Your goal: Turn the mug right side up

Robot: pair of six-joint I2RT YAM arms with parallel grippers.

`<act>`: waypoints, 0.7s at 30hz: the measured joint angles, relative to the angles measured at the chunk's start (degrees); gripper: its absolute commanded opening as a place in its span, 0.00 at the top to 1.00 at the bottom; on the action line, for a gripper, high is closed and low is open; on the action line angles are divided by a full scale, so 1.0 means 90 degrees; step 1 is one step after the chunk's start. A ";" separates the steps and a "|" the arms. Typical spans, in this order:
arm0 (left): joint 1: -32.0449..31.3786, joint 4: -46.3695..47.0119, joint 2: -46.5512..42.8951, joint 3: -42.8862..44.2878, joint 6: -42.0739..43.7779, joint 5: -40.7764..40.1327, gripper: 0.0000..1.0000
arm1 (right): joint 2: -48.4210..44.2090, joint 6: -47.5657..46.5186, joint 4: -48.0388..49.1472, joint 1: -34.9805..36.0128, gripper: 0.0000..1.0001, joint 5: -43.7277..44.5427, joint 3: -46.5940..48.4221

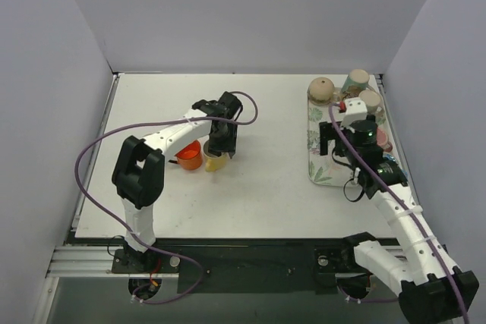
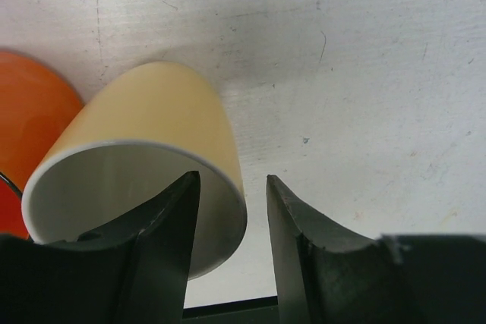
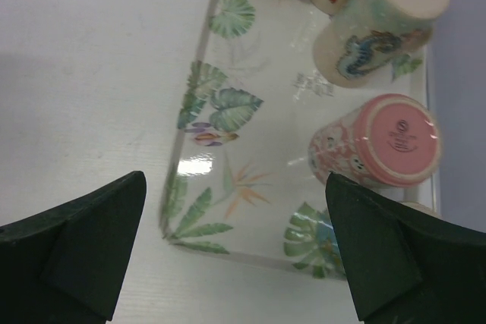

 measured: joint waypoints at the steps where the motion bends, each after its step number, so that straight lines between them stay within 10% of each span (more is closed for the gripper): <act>1: 0.0015 -0.0007 -0.0002 0.0027 0.0056 0.0015 0.49 | 0.0000 -0.0141 -0.0104 -0.0437 0.00 -0.0250 0.0070; 9: 0.0080 -0.0017 -0.0406 0.0022 0.0542 0.0024 0.48 | 0.0430 -0.1052 -0.0656 -0.3264 0.03 -0.2460 0.0753; 14: 0.0165 -0.0019 -0.0906 0.0024 0.1005 0.0177 0.46 | 0.1625 -0.1598 -0.0755 -0.3150 0.08 -0.3376 0.1892; 21: 0.0476 0.0398 -0.1851 0.0019 0.2191 0.0593 0.17 | 0.4398 -0.2956 -0.1610 -0.2810 0.13 -0.3847 0.4843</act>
